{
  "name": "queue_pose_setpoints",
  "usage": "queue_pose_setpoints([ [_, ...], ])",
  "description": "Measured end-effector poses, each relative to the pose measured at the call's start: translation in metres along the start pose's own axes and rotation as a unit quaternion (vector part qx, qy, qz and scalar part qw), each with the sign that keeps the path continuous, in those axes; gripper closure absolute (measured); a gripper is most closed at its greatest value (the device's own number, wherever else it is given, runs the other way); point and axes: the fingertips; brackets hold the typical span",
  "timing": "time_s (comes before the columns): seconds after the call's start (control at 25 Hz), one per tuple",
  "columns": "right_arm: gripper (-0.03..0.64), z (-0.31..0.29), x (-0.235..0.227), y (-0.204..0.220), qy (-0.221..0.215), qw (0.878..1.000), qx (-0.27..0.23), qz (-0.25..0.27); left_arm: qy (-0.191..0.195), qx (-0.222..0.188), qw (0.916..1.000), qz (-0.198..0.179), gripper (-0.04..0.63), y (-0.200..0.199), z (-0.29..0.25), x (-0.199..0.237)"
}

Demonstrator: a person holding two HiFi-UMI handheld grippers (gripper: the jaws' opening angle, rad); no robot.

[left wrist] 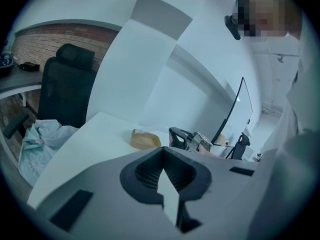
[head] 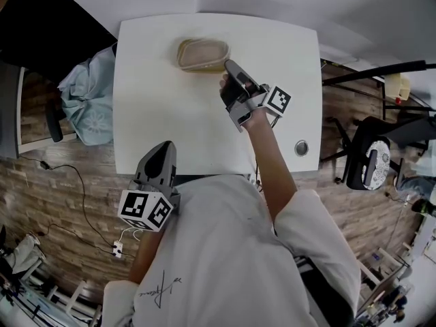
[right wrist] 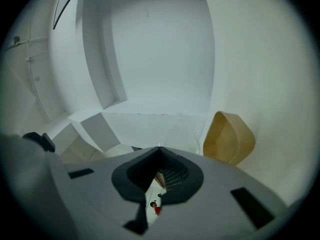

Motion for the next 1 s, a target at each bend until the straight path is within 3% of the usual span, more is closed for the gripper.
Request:
queue_pose_setpoints([
  [0.72, 0.606, 0.033, 0.017, 0.016, 0.001, 0.999, 0.039, 0.034, 0.022, -0.018, 0.9995, 0.013, 0.589, 0.008, -0.003, -0.026],
  [1.0, 0.606, 0.042, 0.018, 0.020, 0.008, 0.998, 0.051, 0.039, 0.028, -0.026, 0.9992, -0.008, 0.589, 0.003, -0.006, -0.037],
])
Point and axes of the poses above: the fingertips, and each gripper's own axes: z backward along the fingers, x to its left, y out of its underside, and after that the axes turned 5 degrees about -x, right-handed
